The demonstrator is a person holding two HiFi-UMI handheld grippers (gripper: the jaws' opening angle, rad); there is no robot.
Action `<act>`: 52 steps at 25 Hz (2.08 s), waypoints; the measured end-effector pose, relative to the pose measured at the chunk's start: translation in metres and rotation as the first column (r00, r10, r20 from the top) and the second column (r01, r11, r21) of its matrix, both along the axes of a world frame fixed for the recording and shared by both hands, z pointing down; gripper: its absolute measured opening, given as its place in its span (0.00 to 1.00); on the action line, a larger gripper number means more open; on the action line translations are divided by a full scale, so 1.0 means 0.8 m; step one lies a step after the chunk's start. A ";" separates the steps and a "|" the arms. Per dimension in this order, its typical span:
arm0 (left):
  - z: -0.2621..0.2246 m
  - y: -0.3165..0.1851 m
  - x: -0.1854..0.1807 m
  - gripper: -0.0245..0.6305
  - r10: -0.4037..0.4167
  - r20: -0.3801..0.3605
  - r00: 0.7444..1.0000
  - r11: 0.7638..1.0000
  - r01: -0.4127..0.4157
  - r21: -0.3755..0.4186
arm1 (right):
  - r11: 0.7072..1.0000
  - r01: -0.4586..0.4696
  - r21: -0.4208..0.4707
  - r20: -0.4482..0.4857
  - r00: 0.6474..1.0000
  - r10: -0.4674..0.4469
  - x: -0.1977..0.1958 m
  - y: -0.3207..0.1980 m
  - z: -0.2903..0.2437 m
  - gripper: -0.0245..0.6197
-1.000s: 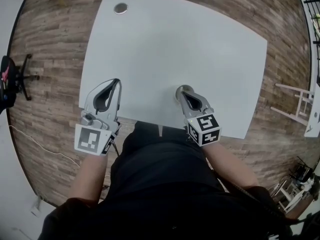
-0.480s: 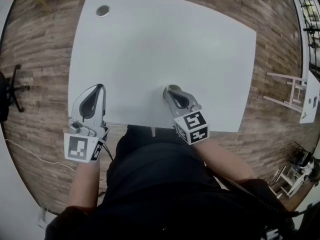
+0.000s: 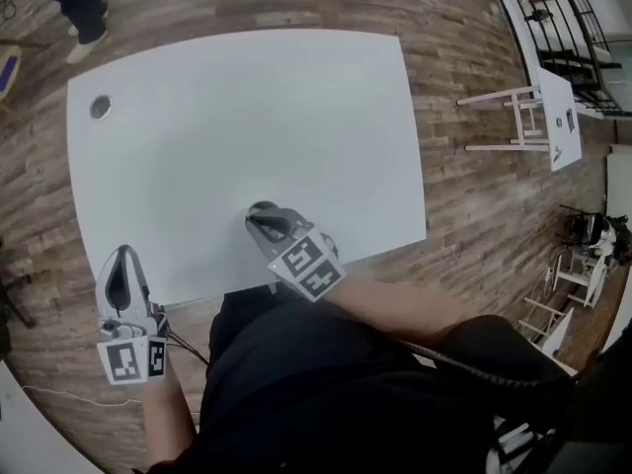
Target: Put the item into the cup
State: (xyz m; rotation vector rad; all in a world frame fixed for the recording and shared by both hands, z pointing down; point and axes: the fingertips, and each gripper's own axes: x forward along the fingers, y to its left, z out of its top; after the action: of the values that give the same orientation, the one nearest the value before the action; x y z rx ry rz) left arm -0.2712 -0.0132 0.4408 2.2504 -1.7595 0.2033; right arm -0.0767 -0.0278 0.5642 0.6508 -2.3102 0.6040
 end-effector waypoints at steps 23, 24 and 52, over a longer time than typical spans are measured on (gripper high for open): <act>0.006 0.000 0.027 0.04 0.018 -0.002 1.000 1.000 -0.018 -0.010 | 1.000 0.003 0.007 0.012 1.000 -0.003 0.015 -0.005 -0.005 0.05; 0.005 0.002 0.029 0.04 0.018 -0.002 1.000 1.000 -0.018 -0.012 | 1.000 0.003 0.007 0.012 1.000 -0.003 0.017 -0.004 -0.005 0.05; -0.002 0.019 0.052 0.04 0.039 0.015 0.999 0.999 -0.039 -0.019 | 0.995 0.012 0.103 0.031 0.999 -0.015 0.024 -0.005 -0.021 0.27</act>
State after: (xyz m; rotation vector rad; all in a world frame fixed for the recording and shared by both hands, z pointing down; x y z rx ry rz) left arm -0.2299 0.0020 0.4395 2.2771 -1.7155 0.2443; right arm -0.0578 -0.0314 0.5473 0.6776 -2.3853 0.4955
